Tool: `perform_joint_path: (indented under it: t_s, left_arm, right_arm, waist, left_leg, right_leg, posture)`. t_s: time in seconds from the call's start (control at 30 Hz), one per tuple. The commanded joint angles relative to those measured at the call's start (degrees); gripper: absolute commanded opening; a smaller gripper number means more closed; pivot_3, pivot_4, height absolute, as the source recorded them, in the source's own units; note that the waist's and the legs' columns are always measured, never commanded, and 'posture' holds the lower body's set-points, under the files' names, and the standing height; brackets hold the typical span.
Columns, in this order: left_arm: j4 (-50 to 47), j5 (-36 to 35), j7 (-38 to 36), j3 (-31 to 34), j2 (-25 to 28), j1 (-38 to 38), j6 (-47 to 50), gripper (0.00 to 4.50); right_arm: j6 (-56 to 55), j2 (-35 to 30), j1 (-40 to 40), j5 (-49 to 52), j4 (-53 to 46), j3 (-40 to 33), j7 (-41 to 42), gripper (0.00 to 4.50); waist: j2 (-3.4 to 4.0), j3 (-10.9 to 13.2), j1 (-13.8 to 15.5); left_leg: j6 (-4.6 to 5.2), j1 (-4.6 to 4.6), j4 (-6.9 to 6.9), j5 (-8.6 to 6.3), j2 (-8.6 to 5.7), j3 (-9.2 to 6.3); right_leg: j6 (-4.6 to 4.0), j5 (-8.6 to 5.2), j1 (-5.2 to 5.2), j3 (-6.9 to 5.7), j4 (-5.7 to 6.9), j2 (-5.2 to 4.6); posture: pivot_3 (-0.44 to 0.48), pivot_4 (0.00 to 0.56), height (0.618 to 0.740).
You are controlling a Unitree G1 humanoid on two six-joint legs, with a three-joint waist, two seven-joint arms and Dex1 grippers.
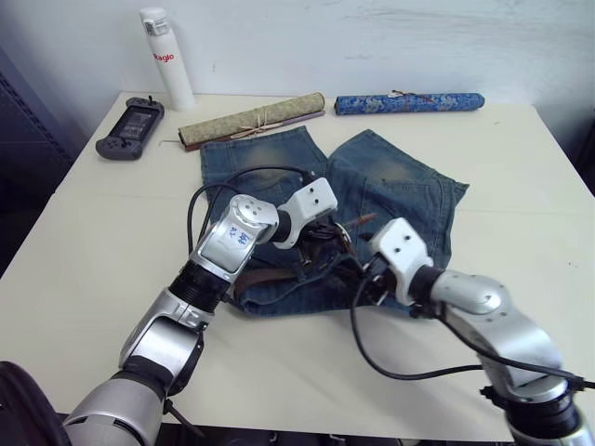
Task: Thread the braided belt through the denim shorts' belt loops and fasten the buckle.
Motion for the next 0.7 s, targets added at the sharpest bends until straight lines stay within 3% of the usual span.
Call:
perform_joint_path:
  t_s: [0.03, 0.17, 0.27, 0.5, 0.63, 0.7]
  left_arm:
    - [-3.52, -0.10, -0.88, 0.17, 0.55, 0.01, -0.16, 0.00]
    - [-4.23, -0.51, -1.87, 0.32, 1.07, 0.30, -0.63, 0.00]
    - [-4.88, -0.78, -3.17, 0.22, 1.38, 0.36, -2.26, 0.00]
    - [-5.52, 0.15, -5.67, -0.64, 2.41, 0.89, -9.22, 0.00]
    - [-5.42, 0.44, -6.40, -0.80, 2.89, 0.96, -11.00, 0.00]
    - [-5.83, 0.34, -6.78, -0.98, 2.97, 1.29, -11.19, 0.00]
  right_arm:
    - [0.34, -4.49, -1.26, 5.36, -3.54, -6.72, 5.38, 4.41]
    - [-1.82, -9.40, -4.66, 6.84, -0.86, -9.26, 8.38, 4.41]
    - [-11.85, -16.50, -8.06, -0.98, 5.60, -3.78, 11.79, 4.41]
    - [-26.32, -17.75, -12.59, -8.50, 18.90, 5.56, 17.22, 4.41]
    - [-31.39, -17.03, -13.51, -10.84, 22.78, 7.01, 18.51, 4.41]
    - [-33.63, -16.52, -14.29, -11.89, 24.27, 7.50, 18.87, 3.92]
  waist:
    - [-0.02, 0.01, 0.02]
    - [-0.02, 0.01, -0.12]
    - [0.02, 0.04, -0.10]
    - [-0.01, 0.05, 0.01]
    - [-0.02, 0.05, 0.04]
    - [-0.02, 0.05, 0.02]
  left_leg:
    - [0.00, 0.00, 0.00, 0.00, 0.00, -0.01]
    - [0.00, 0.01, 0.00, 0.00, 0.01, -0.04]
    - [0.00, 0.03, 0.00, 0.00, 0.01, -0.02]
    - [0.04, 0.00, 0.00, 0.02, 0.01, 0.00]
    - [0.06, -0.01, 0.03, 0.03, 0.00, -0.01]
    - [0.06, -0.01, 0.03, 0.04, 0.00, -0.01]
  right_leg:
    - [0.00, 0.00, 0.01, -0.02, -0.02, 0.00]
    - [0.00, 0.00, 0.04, -0.05, -0.04, 0.00]
    - [0.00, 0.00, 0.04, -0.03, -0.02, 0.00]
    - [0.00, 0.00, 0.05, -0.07, -0.06, 0.00]
    - [0.00, 0.00, 0.06, -0.09, -0.06, -0.02]
    - [0.00, 0.00, 0.06, -0.10, -0.05, -0.02]
  posture:
    - [0.000, 0.150, 0.686]
    - [0.000, 0.150, 0.686]
    - [0.000, 0.150, 0.686]
    - [0.000, 0.150, 0.686]
    - [0.000, 0.150, 0.686]
    - [0.000, 0.150, 0.686]
